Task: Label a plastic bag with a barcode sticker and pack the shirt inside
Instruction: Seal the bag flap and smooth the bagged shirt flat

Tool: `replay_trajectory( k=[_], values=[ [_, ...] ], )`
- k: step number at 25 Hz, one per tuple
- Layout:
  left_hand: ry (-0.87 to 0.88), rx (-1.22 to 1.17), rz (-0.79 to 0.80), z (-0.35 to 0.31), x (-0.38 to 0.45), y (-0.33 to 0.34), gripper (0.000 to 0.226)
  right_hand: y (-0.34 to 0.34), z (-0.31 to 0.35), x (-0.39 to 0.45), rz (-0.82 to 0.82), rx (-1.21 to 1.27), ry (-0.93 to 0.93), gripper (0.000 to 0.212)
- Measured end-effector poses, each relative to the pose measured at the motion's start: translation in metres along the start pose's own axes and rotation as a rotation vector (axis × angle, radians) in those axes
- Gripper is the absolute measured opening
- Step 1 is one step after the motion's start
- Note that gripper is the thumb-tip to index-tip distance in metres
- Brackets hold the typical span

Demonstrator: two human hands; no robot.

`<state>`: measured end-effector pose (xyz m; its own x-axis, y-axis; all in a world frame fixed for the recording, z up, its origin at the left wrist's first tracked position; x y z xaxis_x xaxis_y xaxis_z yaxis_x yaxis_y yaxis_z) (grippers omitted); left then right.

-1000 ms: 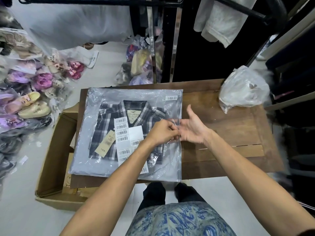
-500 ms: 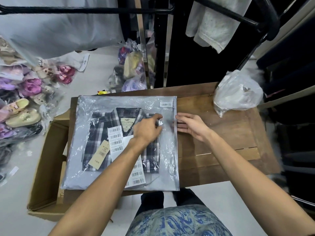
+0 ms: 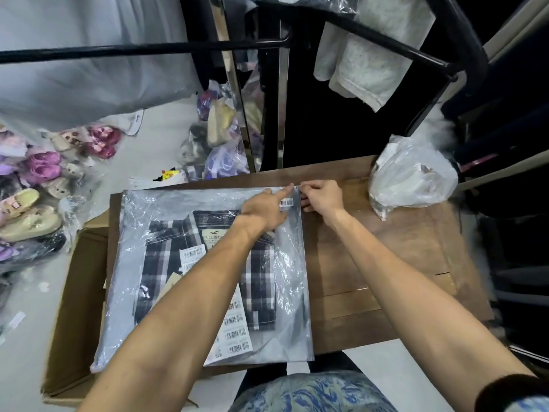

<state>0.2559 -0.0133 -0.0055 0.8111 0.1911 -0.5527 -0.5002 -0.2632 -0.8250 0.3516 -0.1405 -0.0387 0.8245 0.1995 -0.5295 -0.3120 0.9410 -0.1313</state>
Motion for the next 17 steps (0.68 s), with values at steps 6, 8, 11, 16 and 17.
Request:
replay_trajectory(
  k=[6, 8, 11, 16, 17],
  values=[
    [-0.028, 0.051, 0.11, -0.007, 0.007, -0.012, 0.064, 0.01, 0.004, -0.005, -0.089, -0.306, -0.217, 0.02],
    [-0.041, 0.048, 0.135, -0.006, 0.006, -0.014, 0.063, 0.014, 0.008, -0.009, -0.092, -0.354, -0.254, 0.019],
    [-0.03, 0.042, 0.146, -0.007, 0.007, -0.016, 0.063, 0.017, 0.012, -0.006, -0.084, -0.356, -0.239, 0.023],
    [-0.025, 0.06, 0.144, -0.009, 0.003, -0.017, 0.063, 0.015, 0.016, -0.007, -0.024, -0.401, -0.257, 0.039],
    [-0.026, 0.049, 0.145, -0.01, 0.002, -0.017, 0.064, 0.014, 0.014, -0.011, -0.02, -0.414, -0.27, 0.039]
  ],
)
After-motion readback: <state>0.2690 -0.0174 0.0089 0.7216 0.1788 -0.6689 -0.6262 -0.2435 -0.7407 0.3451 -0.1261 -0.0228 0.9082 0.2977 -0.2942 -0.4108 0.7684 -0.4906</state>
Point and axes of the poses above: each hand's wrist, its own x-axis towards the middle knuckle, its own y-axis out of the palm, z = x × y, the point moved 1 cm from there along x, towards the middle knuckle, and after that the axes turned 14 degrees about x, right-handed, at the moved point
